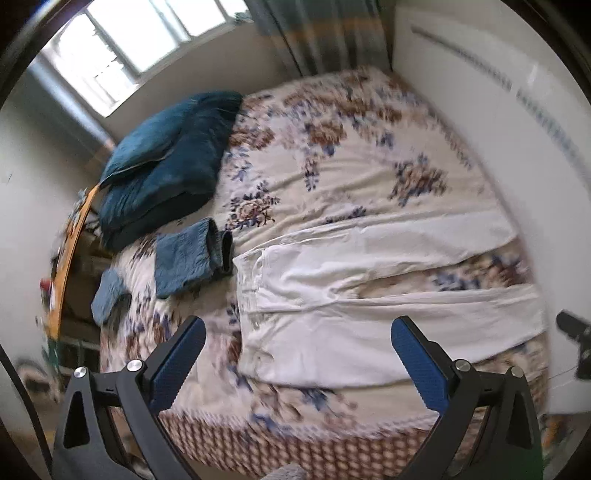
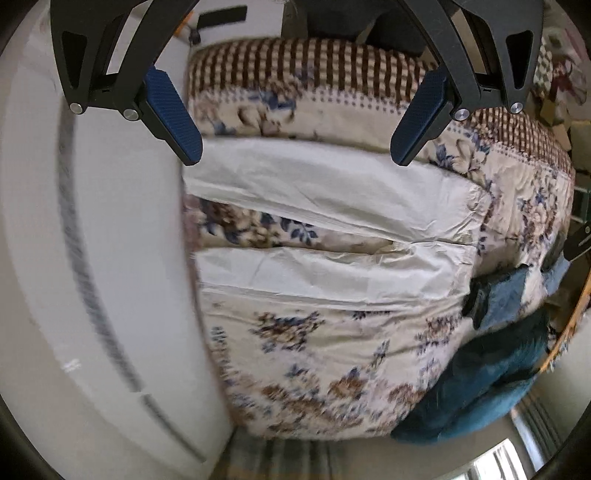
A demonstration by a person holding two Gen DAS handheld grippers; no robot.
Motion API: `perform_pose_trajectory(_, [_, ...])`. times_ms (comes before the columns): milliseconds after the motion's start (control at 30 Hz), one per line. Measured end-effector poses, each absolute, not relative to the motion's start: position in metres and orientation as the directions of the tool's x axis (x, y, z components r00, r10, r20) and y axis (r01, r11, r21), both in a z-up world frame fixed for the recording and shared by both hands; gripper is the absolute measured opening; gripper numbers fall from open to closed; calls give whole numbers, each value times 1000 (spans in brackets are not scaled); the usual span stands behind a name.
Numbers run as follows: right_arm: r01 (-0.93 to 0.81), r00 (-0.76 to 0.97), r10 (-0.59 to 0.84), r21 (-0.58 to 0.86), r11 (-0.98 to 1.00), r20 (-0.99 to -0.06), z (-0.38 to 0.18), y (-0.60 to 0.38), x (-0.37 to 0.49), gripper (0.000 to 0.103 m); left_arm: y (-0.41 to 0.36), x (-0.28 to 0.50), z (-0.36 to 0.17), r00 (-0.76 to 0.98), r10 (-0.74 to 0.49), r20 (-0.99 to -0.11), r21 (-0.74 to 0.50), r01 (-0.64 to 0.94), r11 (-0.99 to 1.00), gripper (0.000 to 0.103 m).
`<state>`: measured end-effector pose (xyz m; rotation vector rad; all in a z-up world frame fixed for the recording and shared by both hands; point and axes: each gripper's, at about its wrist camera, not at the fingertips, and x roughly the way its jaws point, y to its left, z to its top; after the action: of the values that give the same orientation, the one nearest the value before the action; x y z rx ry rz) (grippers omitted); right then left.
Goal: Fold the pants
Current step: 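Lower both grippers onto the white pants and pinch the hem edge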
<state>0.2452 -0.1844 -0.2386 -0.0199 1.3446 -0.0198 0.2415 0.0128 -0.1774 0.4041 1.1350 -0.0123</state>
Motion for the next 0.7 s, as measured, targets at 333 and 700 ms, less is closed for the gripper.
perform_pose_trajectory(333, [-186, 37, -71, -77, 980, -997, -445, -141, 478, 103, 22, 420, -393, 254, 269, -929, 358, 438, 824, 103])
perform_pose_trajectory(700, [-432, -66, -216, -167, 886, -974, -645, -137, 619, 103, 18, 540, -575, 163, 324, -932, 350, 639, 685, 100])
